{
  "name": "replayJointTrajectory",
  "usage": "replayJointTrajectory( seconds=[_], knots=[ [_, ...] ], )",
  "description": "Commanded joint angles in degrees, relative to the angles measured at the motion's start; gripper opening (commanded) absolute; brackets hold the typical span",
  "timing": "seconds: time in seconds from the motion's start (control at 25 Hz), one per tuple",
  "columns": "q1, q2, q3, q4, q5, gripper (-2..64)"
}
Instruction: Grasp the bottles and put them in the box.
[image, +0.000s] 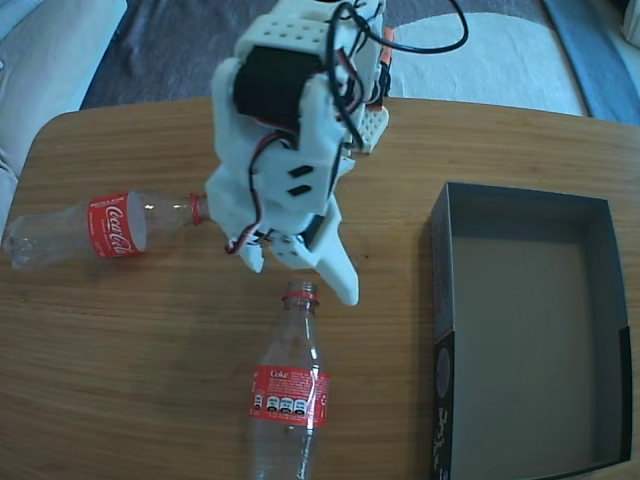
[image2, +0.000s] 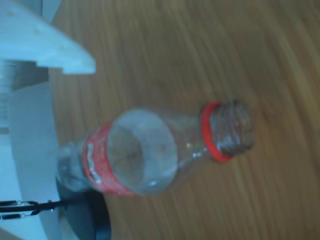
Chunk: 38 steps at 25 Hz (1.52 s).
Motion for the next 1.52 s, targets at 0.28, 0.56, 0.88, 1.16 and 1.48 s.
replayJointTrajectory(
  seconds=[0.28,0.56,0.88,1.16,1.48],
  knots=[
    [0.44,0.44,10.28,-15.82,-4.48,53.6],
    [-0.09,0.44,18.19,-27.16,-15.21,52.9],
    [-2.20,0.26,24.08,-32.78,-15.29,52.8],
    [-2.64,0.26,27.95,-32.70,-15.03,52.8],
    [-1.93,-3.08,26.37,-32.43,-14.59,52.8]
  ],
)
